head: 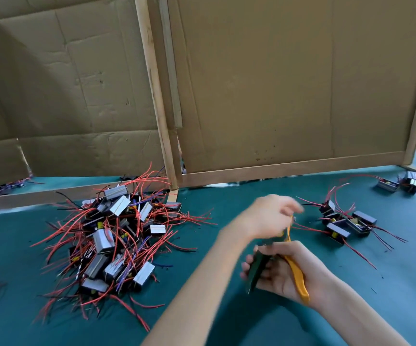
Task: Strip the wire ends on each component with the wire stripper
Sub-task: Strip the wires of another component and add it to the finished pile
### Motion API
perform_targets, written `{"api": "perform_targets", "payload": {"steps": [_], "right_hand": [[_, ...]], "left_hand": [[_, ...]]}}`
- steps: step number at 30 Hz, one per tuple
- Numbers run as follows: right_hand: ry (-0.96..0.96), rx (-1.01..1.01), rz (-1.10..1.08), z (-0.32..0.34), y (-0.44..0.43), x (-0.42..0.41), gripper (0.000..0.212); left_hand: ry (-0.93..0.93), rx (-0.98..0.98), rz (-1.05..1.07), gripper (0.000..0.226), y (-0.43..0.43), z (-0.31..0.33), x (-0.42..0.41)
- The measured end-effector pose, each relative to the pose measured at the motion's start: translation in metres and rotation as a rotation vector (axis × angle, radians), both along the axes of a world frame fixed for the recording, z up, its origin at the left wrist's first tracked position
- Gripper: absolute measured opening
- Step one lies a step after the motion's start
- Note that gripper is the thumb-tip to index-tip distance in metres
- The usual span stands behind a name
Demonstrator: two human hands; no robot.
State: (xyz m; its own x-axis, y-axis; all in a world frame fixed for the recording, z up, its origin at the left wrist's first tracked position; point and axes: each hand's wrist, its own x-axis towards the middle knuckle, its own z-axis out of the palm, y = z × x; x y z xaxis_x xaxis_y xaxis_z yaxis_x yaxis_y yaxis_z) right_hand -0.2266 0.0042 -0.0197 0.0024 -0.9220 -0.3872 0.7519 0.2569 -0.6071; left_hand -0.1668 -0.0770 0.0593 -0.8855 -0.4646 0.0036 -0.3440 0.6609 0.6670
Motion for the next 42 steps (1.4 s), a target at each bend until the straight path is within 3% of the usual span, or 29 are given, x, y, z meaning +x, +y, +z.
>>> {"api": "perform_targets", "payload": {"steps": [3, 7, 13, 20, 22, 25, 28, 31, 34, 36, 38, 42], "right_hand": [[-0.003, 0.015, -0.003, 0.001, -0.001, 0.000, 0.006], [-0.005, 0.007, 0.011, 0.001, 0.000, -0.001, 0.007], [0.007, 0.001, -0.027, 0.003, 0.001, -0.002, 0.007], [0.014, -0.003, -0.040, 0.002, 0.000, -0.006, 0.013], [0.011, 0.000, -0.038, 0.001, 0.000, -0.006, 0.012], [0.009, 0.005, -0.025, 0.000, 0.000, -0.006, 0.009], [0.007, 0.007, -0.009, 0.001, 0.001, -0.005, 0.008], [0.011, 0.006, -0.022, 0.002, 0.002, -0.005, 0.010], [0.014, 0.000, -0.040, 0.003, 0.002, -0.006, 0.010], [0.016, -0.002, -0.044, 0.003, 0.002, -0.007, 0.011], [0.019, -0.003, -0.041, 0.004, 0.002, -0.007, 0.012], [0.014, -0.008, -0.052, 0.004, 0.002, -0.006, 0.013]], "left_hand": [[-0.343, -0.227, 0.113, 0.051, -0.042, 0.002, 0.065], [-0.678, -0.322, 0.315, 0.044, -0.073, -0.014, 0.123], [-0.584, -0.418, 0.409, 0.013, -0.085, -0.037, 0.134], [-0.553, -0.419, 0.452, 0.014, -0.088, -0.033, 0.138], [-0.615, -0.360, 0.464, 0.010, -0.091, -0.024, 0.144], [-0.841, -0.272, 0.441, 0.034, -0.089, -0.014, 0.150], [-1.078, -0.346, 0.430, 0.055, -0.082, -0.018, 0.145], [-1.151, -0.461, 0.427, 0.056, -0.076, -0.026, 0.135], [-1.080, -0.485, 0.422, 0.049, -0.071, -0.026, 0.131], [-0.940, -0.396, 0.392, 0.044, -0.072, -0.021, 0.134], [-0.690, -0.252, 0.339, 0.039, -0.074, -0.013, 0.139], [-0.012, -0.096, 0.215, 0.042, -0.061, 0.003, 0.132]]}}
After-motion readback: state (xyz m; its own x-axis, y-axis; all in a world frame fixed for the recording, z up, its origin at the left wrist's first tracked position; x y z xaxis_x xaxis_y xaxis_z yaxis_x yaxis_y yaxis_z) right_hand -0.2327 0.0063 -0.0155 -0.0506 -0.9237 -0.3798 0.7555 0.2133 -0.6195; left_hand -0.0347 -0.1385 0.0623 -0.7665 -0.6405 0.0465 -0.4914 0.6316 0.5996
